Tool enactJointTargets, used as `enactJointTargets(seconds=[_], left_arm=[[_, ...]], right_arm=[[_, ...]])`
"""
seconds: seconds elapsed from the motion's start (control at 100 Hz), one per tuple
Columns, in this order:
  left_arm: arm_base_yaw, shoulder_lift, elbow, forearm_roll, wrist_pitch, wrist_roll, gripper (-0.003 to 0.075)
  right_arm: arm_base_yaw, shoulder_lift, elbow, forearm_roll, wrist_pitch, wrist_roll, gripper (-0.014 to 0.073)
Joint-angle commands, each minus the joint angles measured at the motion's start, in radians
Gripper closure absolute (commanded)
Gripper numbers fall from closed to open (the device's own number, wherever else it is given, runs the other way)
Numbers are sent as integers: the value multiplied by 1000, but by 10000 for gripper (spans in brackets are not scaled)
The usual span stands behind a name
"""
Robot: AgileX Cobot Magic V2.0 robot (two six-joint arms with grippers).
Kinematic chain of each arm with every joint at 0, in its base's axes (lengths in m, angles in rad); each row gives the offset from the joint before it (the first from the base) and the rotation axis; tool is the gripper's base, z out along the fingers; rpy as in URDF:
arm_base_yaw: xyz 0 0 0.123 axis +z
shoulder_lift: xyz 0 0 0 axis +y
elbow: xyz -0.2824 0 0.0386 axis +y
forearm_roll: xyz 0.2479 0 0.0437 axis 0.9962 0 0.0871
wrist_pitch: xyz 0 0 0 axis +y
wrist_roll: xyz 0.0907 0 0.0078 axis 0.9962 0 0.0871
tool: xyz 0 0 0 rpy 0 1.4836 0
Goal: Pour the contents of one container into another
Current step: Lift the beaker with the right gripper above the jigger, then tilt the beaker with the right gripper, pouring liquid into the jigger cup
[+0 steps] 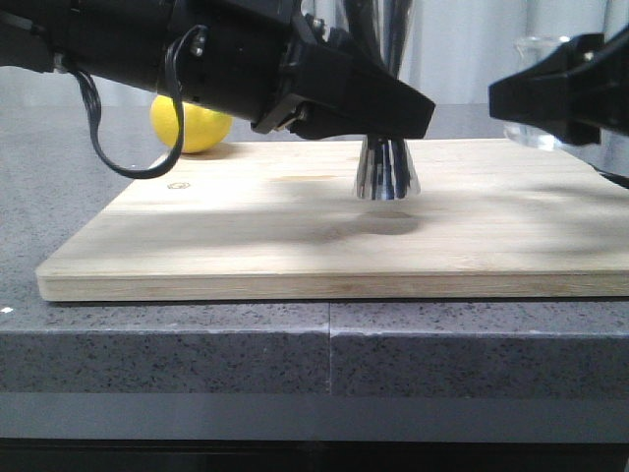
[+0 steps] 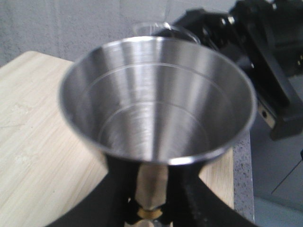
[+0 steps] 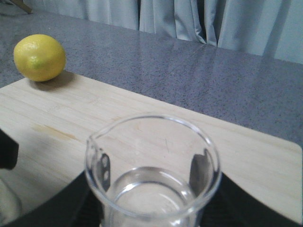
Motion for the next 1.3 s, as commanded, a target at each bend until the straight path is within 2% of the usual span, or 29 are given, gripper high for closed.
enactJointTargets(seconds=[0.0, 0.4, 0.99, 1.29], left_arm=[[0, -55, -33, 10, -43, -21, 662], [0, -55, -37, 54, -7, -70, 662], [0, -55, -39, 93, -73, -80, 662], [0, -55, -39, 95, -76, -80, 662]], right_arm=[[-6, -17, -68, -33, -40, -6, 341], [9, -136, -247, -134, 238, -4, 341], [218, -165, -452, -312, 538, -4, 341], [309, -165, -480, -406, 653, -4, 341]])
